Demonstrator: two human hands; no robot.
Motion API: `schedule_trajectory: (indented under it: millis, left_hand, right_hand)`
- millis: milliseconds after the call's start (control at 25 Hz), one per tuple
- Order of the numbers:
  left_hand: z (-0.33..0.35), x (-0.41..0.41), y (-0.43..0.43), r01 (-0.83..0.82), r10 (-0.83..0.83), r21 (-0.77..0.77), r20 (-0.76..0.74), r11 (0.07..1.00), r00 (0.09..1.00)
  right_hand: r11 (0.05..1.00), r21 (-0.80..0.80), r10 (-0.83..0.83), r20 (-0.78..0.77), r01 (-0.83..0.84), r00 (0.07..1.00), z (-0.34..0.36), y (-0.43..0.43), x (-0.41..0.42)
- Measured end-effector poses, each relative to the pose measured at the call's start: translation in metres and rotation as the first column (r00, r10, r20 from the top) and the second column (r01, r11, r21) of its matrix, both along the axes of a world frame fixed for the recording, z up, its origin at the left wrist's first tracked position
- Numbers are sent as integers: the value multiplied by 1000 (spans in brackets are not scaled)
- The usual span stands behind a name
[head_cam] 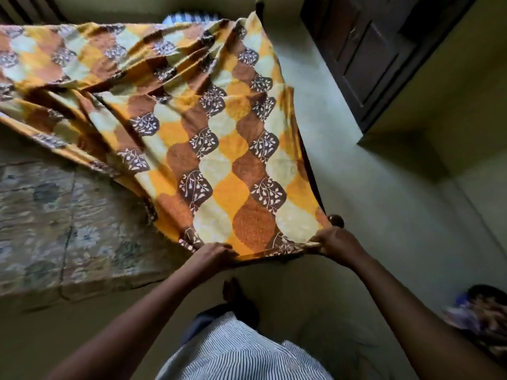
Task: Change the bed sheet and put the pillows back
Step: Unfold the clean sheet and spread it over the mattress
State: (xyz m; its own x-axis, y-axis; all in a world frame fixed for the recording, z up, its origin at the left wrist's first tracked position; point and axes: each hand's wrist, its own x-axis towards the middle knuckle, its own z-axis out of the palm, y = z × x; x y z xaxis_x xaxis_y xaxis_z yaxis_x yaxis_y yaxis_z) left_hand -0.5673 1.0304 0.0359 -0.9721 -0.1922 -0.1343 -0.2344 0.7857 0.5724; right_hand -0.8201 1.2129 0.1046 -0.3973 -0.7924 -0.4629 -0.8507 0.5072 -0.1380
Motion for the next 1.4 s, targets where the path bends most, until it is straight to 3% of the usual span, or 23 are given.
schedule_trajectory:
  millis: [320, 440, 600, 760, 920, 1040, 1280, 1400]
  left_hand:
    - [6, 44, 98, 44, -37, -71, 91, 996, 995]
    - [5, 52, 116, 95, -88, -114, 61, 989, 994]
    - [6, 48, 122, 127, -64, -240, 255, 962, 965]
    - [5, 50, 114, 91, -16, -192, 357, 977, 934]
    - [1, 80, 79, -62, 77, -61, 292, 996, 953]
    - [9, 136, 23, -276, 259, 37, 238, 961, 936]
    - [15, 284, -119, -648, 600, 112, 286, 754, 747]
    - [11, 343, -184, -749, 703, 93, 288, 656, 651]
  right_hand:
    - [998, 33, 55, -178, -50, 983, -25, 93, 66]
    - [998, 60, 45, -170, -36, 984, -31, 114, 78]
    - [994, 83, -58, -114, 67, 992, -41, 123, 85]
    - [991, 132, 2, -25, 1, 1000, -53, 117, 109]
    - [998, -55, -16, 136, 24, 991, -62, 65, 169]
    - [979, -203, 23, 209, 20, 978, -59, -13, 229]
    - [937, -326, -1, 357, 126, 934, -48, -182, 356]
    - [927, -345, 9, 419, 150, 908, -43, -249, 407]
